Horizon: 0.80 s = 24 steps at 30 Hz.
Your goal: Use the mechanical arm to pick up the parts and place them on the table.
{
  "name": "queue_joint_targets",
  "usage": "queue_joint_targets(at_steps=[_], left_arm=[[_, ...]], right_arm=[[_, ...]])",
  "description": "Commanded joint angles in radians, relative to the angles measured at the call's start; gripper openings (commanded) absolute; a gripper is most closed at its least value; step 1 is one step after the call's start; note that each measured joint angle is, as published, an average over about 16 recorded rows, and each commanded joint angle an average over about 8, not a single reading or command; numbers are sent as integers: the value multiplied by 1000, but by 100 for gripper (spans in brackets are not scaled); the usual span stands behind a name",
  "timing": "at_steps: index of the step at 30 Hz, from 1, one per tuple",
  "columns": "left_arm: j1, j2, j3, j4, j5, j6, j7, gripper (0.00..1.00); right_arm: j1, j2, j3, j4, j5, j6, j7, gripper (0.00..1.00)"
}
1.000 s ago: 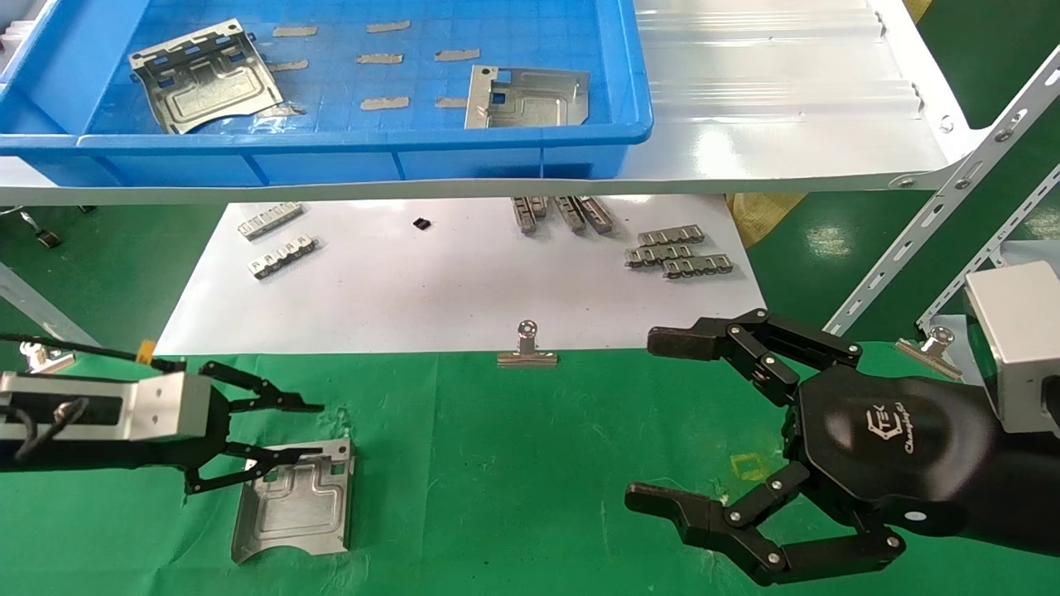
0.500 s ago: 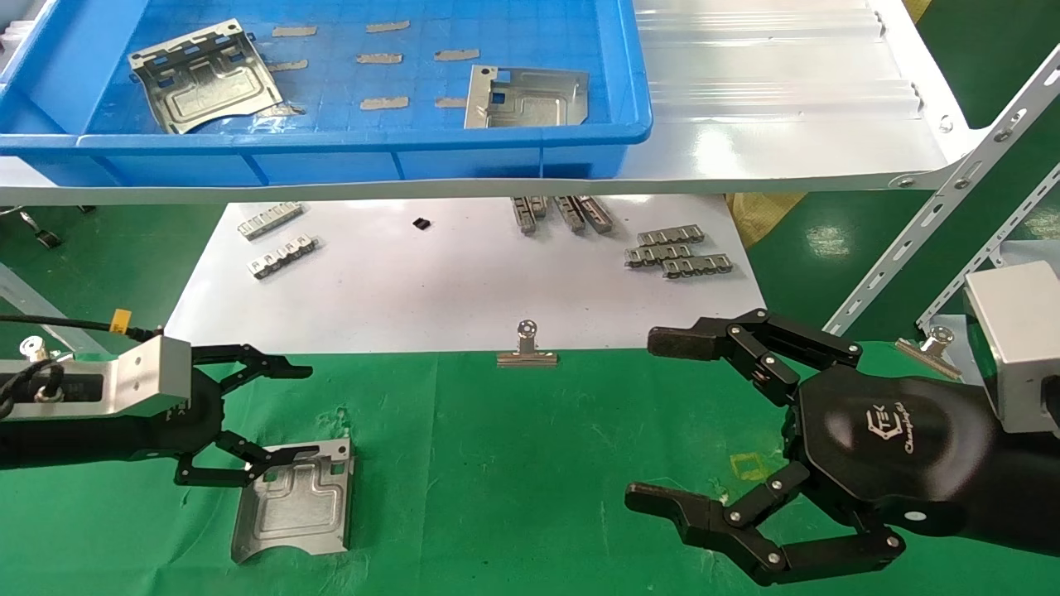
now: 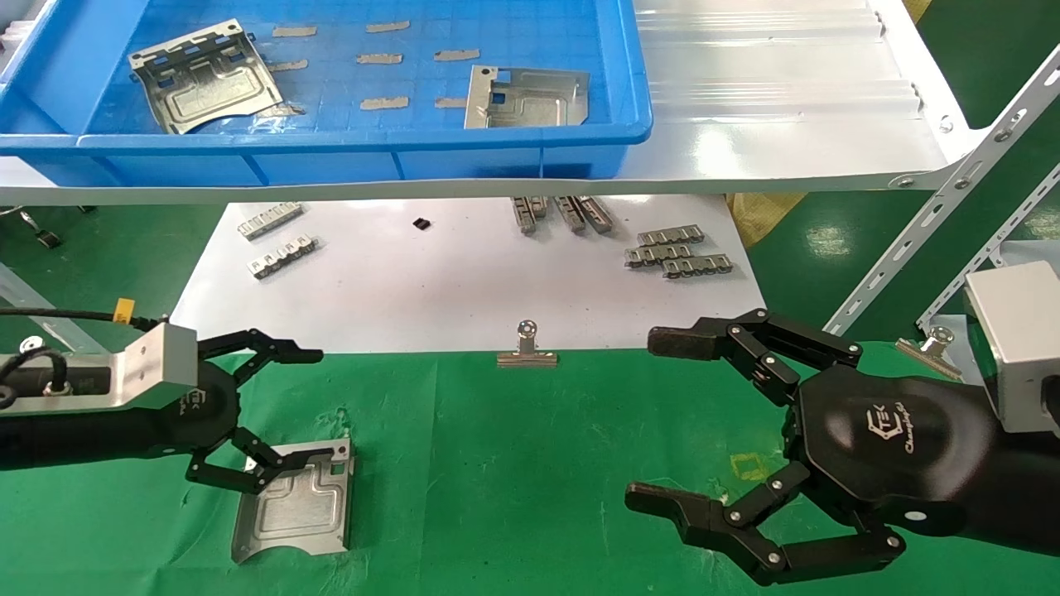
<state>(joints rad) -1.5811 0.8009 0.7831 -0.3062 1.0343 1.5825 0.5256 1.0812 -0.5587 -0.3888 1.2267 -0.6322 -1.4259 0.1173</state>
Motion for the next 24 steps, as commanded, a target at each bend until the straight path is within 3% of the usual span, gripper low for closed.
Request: queue_joint_targets(at_steps=[1, 24], left_arm=[[20, -7, -20, -38, -12, -3, -28, 100], [247, -93, -246, -478, -148, -42, -348, 100]], right_arm=[[0, 0, 0, 0, 0, 0, 0, 100], [0, 0, 0, 0, 0, 0, 0, 100]])
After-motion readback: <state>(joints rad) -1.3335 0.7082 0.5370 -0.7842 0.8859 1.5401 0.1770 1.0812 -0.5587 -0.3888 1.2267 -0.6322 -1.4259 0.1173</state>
